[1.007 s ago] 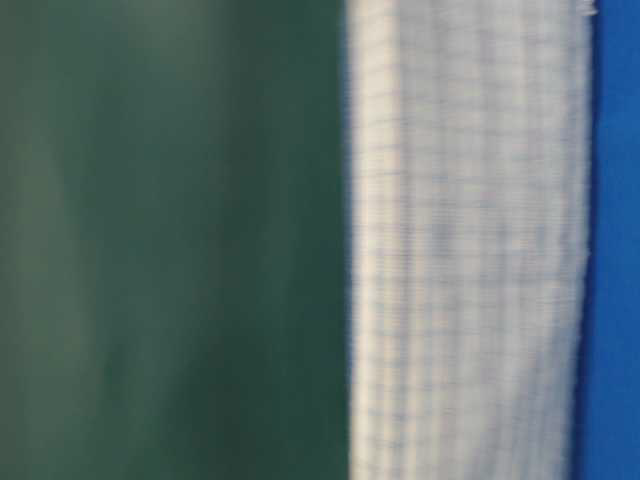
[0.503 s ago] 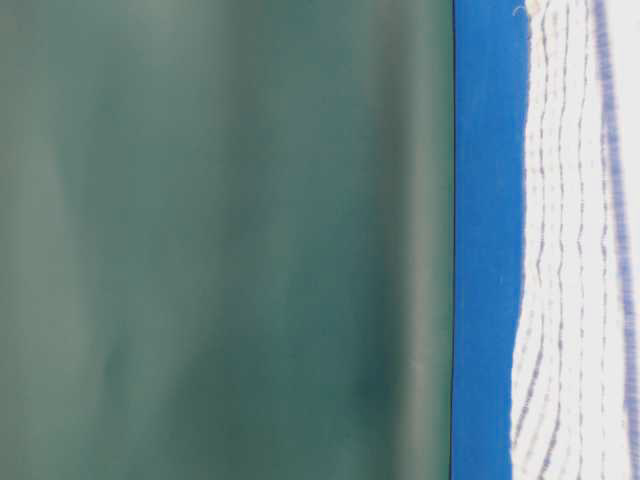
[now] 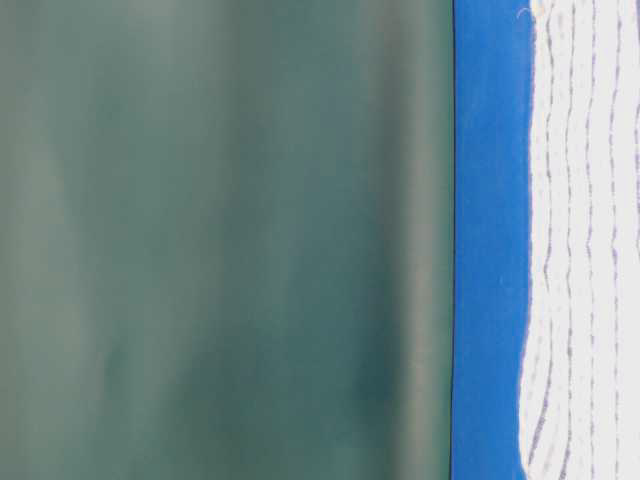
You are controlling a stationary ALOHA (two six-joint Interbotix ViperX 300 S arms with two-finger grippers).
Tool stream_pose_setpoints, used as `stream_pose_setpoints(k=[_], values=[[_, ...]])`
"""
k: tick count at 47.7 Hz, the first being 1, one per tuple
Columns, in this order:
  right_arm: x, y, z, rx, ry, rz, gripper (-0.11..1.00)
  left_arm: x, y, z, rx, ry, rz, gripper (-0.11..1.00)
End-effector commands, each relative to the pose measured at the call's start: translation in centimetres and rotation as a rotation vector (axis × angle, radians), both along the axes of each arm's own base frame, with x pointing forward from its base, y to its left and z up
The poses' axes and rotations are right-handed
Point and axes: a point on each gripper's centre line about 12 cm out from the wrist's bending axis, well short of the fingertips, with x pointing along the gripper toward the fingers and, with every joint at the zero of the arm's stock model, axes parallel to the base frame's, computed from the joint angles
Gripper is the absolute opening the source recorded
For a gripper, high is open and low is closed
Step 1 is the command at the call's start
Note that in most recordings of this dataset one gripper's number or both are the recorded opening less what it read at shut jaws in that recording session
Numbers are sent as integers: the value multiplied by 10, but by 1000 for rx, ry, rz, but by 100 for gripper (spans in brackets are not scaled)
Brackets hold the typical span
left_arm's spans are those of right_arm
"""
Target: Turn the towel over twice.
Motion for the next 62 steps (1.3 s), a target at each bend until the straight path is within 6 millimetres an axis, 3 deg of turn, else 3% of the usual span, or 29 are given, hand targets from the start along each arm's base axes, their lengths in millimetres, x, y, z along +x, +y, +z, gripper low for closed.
stream_pose_setpoints(k=[1, 8, 11, 20, 25, 32, 43, 53, 62], values=[[4, 0, 7, -3, -28, 10, 8, 7, 0, 9, -7, -36, 6, 4], [6, 0, 9, -26, -43, 38, 9, 10, 3, 11, -5, -45, 12, 4], [7, -1, 12, -39, -52, 45, 12, 11, 4, 13, -10, -50, 20, 10], [9, -8, 32, -111, -111, 84, 62, 15, 4, 28, -13, -77, 20, 62], [8, -14, 54, -162, -179, 120, 59, 15, 7, 40, -14, -95, 27, 85], [2, -25, 89, -247, -300, 173, 55, 15, 19, 63, -8, -162, 52, 79], [-18, -49, 127, -350, -453, 203, 55, 3, 36, 100, 64, -303, 38, 77], [-48, -74, 162, -401, -581, 161, 55, -25, 51, 134, 137, -458, 36, 77], [-78, -96, 172, -461, -599, 88, 54, -56, 61, 154, 149, -558, 73, 77]])
